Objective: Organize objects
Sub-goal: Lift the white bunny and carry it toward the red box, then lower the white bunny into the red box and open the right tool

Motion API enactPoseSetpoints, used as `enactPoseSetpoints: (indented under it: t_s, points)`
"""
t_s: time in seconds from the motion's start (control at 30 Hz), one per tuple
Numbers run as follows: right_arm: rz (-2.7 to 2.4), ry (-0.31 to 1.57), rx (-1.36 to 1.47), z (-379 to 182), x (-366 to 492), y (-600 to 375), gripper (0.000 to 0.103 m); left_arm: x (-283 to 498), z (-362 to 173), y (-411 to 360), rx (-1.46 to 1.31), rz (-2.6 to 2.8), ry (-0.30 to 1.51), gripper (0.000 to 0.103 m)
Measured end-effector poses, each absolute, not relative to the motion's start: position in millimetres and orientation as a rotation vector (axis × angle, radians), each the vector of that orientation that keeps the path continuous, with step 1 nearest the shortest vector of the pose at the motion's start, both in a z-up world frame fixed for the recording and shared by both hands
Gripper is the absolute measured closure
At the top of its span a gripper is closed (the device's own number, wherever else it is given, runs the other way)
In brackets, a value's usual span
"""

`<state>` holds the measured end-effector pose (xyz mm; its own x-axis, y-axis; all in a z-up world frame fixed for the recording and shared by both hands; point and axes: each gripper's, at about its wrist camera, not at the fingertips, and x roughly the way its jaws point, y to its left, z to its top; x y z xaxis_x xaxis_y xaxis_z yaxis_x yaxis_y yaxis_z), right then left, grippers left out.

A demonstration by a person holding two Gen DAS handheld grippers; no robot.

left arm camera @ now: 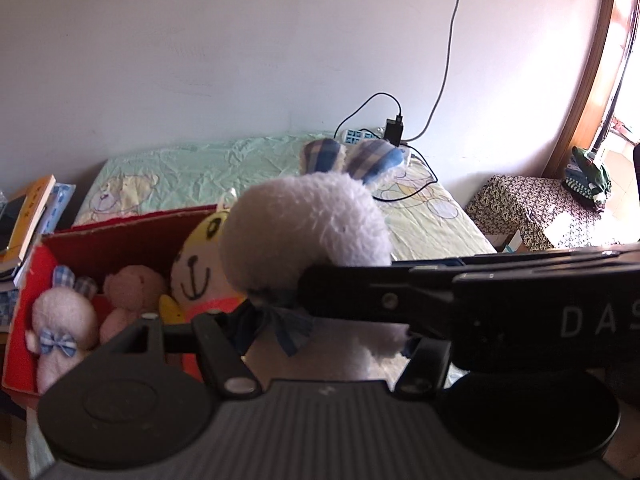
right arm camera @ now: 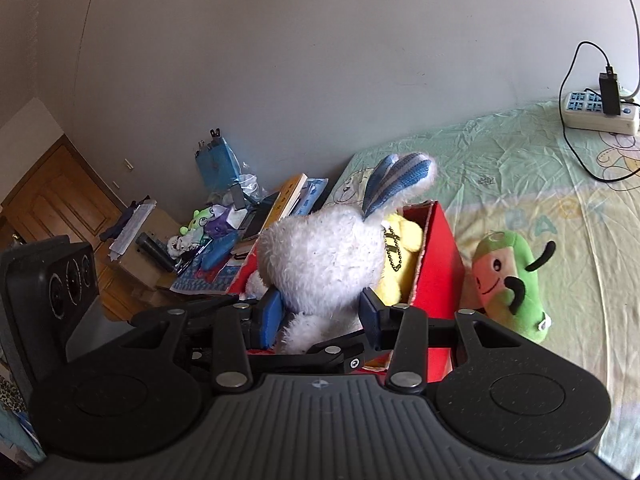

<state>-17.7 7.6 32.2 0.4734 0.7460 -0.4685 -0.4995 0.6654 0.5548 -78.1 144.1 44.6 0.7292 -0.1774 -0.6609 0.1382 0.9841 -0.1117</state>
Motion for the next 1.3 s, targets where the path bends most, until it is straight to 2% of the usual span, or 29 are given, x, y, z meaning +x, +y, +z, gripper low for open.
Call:
enactPoseSetpoints:
  t_s: [0.43, 0.8, 1.1, 1.3]
  points:
    - [0.833, 0.733, 0.352, 33, -18, 82, 0.058, -89, 50, 220, -0.061, -0.131, 0.708, 0.036]
    - [0.864, 0.786, 0.363, 18, -6, 124, 0.058, -81, 37, 267, -0.078, -0.069, 0.759, 0.035]
    - [0.852, 0.843, 0.396, 3, 4, 132, 0.058, -65, 15, 289, -0.085, -0.036, 0.826, 0.033]
    - [0.847, 0.829, 0.393, 4, 4, 139, 0.058, -59, 10, 290, -0.065, -0.049, 0.828, 0.027]
